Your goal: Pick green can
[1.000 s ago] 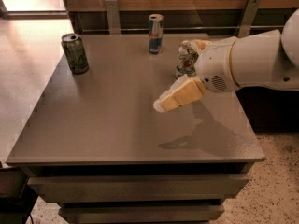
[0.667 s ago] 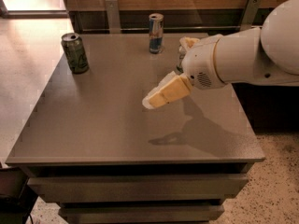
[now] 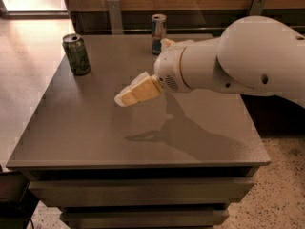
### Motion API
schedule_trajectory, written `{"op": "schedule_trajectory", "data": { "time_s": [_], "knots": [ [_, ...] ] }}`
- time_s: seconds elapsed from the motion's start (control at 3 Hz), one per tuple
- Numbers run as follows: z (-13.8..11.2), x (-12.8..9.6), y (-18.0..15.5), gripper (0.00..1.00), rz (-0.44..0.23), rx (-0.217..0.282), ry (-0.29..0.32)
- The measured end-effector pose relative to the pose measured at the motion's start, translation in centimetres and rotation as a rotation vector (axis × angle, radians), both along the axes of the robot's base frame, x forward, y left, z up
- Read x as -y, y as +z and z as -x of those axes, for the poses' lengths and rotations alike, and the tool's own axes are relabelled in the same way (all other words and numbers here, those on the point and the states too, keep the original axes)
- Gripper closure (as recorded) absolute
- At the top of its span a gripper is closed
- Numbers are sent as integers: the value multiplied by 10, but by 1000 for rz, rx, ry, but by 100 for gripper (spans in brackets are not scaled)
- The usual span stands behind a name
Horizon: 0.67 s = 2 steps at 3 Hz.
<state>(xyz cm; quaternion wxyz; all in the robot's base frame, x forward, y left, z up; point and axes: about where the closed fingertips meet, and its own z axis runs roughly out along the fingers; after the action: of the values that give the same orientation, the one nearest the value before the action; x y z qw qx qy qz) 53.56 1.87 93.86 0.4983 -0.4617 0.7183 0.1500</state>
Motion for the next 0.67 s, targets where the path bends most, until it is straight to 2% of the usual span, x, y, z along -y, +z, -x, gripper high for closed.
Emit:
{"op": "schedule_trajectory", "data": {
  "time_s": [0.33, 0.67],
  "knots": [
    [-13, -20, -10, 0, -71, 18, -44],
    [-38, -36, -13, 0, -151, 50, -63]
  ]
}}
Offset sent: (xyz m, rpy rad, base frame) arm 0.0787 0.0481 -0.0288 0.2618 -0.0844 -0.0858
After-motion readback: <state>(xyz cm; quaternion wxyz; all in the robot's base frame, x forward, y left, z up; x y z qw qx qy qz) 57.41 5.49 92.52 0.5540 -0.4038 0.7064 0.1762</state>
